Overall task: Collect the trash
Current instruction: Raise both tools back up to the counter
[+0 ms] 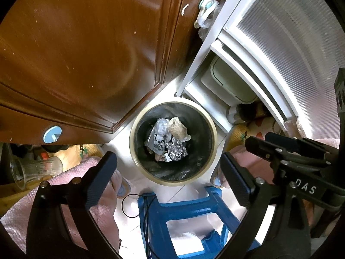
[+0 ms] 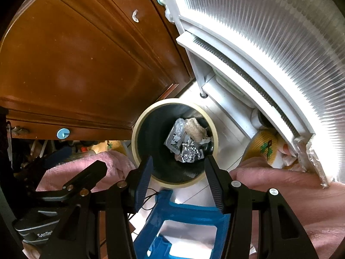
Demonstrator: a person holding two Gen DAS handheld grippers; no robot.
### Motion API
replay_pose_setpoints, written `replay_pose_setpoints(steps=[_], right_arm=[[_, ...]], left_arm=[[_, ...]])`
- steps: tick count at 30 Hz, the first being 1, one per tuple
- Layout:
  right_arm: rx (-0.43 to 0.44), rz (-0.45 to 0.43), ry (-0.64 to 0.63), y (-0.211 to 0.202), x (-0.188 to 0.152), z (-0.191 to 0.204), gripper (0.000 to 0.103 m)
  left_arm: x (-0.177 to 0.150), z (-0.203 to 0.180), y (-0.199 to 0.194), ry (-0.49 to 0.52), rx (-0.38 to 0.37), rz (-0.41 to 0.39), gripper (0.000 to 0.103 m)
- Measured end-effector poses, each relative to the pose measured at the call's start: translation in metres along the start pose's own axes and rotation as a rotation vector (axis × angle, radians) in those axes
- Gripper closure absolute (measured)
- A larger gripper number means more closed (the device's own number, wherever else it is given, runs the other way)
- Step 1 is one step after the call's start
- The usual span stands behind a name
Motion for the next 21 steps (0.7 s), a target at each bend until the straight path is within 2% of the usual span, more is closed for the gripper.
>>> replay_pose_setpoints(steps=[6,10,15,21], right_arm=[[-0.014,-0.058,-0.051,-0.021,0.005,0.007,0.052],[-0.010,-0.091,-0.082,-0.039,0.005,0.017,0.052],[0.009,-0.144,-0.134,-0.073,0.000,0.040,0.052],[0.031,-0.229,-0.238,-0.127,-0.004,0.078,0.052]], left_arm=[[0.005,-0.001,-0.020,0.013,0.005,-0.056,0.004],[0.009,0.000,-0.046,0.014,-0.017,-0.106,0.001],[0.012,0.002,-0.090,0.009,-0.047,-0.181,0.001],[0.025,0.004,-0.172,0.011,-0.079,-0.334,0.001]])
Point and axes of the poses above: each gripper's, at about its wrist camera, not at the fingertips, and y roughly the way its jaws point, z to its left, x to its top, the point moved 9 cm from there along y, roughly the way its jaws point, and after that the axes turned 14 degrees about x, right-handed, at the moved point
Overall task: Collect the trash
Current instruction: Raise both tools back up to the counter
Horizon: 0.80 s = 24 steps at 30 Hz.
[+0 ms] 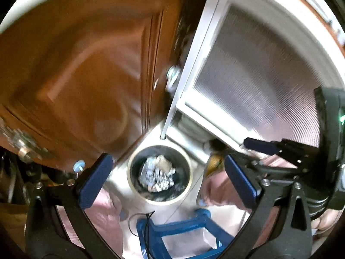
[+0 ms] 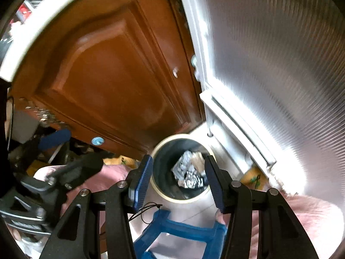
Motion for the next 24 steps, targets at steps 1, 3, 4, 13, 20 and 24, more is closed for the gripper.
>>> replay_pose_setpoints(steps=[1,3,4,13,20,24], right_arm=[[0.005,-0.017,-0.013,-0.008,0.003,0.006,0.052],[0.018,-0.058,-0.043,-0.031,0.014,0.021,0.052],[0.022,-0.074,-0.057,-0.041,0.018,0.028,0.052],[0.021,-0.210,-0.194,-0.152,0.088,0.081,0.052],[-0.013,-0.238,-0.183,-0.243,0.165,0.083,0.047],[-0.016,-0.262,-0.144,-0.289,0.218,0.072,0.044]], left_arm=[[0.006,0.000,-0.011,0.001,-0.001,-0.023,0.001],[0.025,0.000,-0.038,0.006,-0.006,-0.081,0.001],[0.031,-0.001,-0.049,0.009,-0.009,-0.099,0.001],[0.114,-0.014,-0.153,0.111,-0.016,-0.227,0.001],[0.201,-0.017,-0.205,0.131,-0.066,-0.237,0.001],[0.267,-0.013,-0.221,0.132,-0.050,-0.228,0.001]])
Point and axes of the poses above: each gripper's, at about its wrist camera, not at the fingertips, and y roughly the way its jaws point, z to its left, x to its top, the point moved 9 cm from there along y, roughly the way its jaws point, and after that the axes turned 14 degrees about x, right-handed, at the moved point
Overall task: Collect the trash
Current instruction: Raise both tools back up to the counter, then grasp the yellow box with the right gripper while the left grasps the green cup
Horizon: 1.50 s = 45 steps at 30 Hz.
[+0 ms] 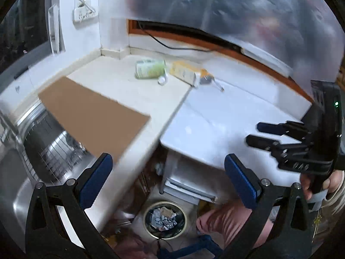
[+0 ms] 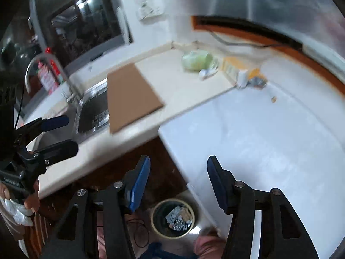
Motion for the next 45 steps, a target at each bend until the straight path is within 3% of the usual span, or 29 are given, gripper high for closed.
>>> replay_pose_setpoints(steps=[5,12,21,25,28,33,36,39,45], right_arm=[[-0.051,-0.025,0.015,-0.020,0.077,-0.041,0.043],[-0.097,-0.025,0.087,0.004,0.174,-0.122,0.043],[-0.140,-0.007,0.194,0.088,0.223,-0.217,0.043],[-0.114,-0.010,0.255,0.121,0.232,-0.241,0.043],[-0.115,0.006,0.254,0.144,0.234,-0.252,0.043],[-0.107,0.024,0.265,0.171,0.240,-0.265,0.043],[-0.105,0.028,0.268,0.180,0.242,-0.270,0.043],[-0.108,0.043,0.259,0.192,0.244,-0.274,0.043],[-0.085,0.067,0.262,0.210,0.243,-0.275,0.043]], left_arm=[[0.070,0.011,0.017,-0.027,-0.019,0.068,0.001],[0.148,0.024,0.105,-0.064,0.015,0.135,0.001],[0.214,0.034,0.216,-0.083,0.116,0.127,0.001],[0.238,0.024,0.259,0.000,0.120,0.105,0.001],[0.245,0.012,0.284,0.126,0.103,0.089,0.001],[0.230,0.000,0.309,0.299,0.076,0.082,0.001],[0.218,0.002,0.328,0.409,0.122,0.080,0.001],[0.212,0.001,0.338,0.457,0.134,0.072,0.001],[0.220,-0.022,0.346,0.609,0.163,-0.014,0.001]])
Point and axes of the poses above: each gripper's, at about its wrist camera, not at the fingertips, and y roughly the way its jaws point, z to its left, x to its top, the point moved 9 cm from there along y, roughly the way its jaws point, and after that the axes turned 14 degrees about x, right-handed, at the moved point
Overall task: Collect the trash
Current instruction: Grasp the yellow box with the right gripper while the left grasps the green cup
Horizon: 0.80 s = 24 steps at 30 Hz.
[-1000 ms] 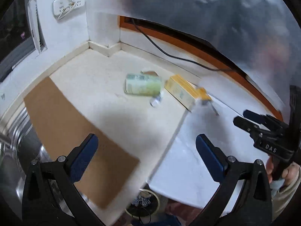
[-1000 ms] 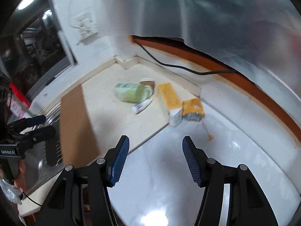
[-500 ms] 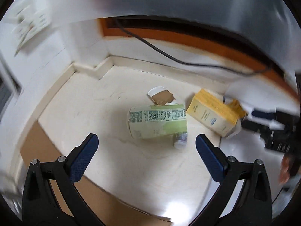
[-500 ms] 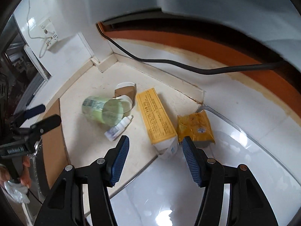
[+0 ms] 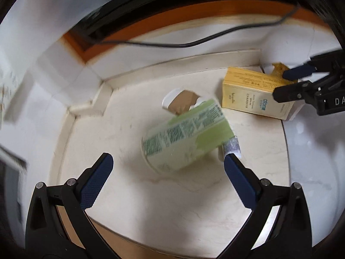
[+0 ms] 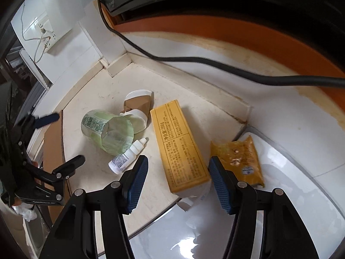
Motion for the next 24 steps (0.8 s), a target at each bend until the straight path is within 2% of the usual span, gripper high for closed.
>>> replay_pose_setpoints(steps=[2,6,10,12,13,16,19,24], right_arm=[[0.008,0.007,-0.004,0.006,0.000,0.001,0.043],[0.026,0.020,0.003,0.014,-0.001,0.004,0.043],[0.021,0.037,0.008,0.018,-0.003,0.000,0.043],[0.008,0.052,0.010,0.022,-0.005,-0.003,0.051],[0.007,0.055,0.009,0.023,-0.007,-0.004,0.054],[0.013,0.047,0.011,0.024,-0.009,-0.007,0.055],[0.009,0.032,0.002,0.022,-0.009,-0.007,0.056],[0.005,0.009,-0.005,0.022,-0.012,-0.003,0.057]], left_arm=[[0.007,-0.008,0.003,0.101,0.043,-0.020,0.001],[0.009,-0.028,0.017,0.275,0.081,-0.014,0.001],[0.006,-0.041,0.039,0.339,0.090,0.018,0.003],[0.004,-0.046,0.052,0.360,0.096,0.040,0.006],[0.004,-0.049,0.058,0.369,0.099,0.049,0.011],[0.007,-0.049,0.066,0.348,0.118,0.042,0.018],[0.013,-0.045,0.065,0.279,0.091,0.041,0.022],[0.016,-0.033,0.058,0.178,0.110,0.051,0.032]])
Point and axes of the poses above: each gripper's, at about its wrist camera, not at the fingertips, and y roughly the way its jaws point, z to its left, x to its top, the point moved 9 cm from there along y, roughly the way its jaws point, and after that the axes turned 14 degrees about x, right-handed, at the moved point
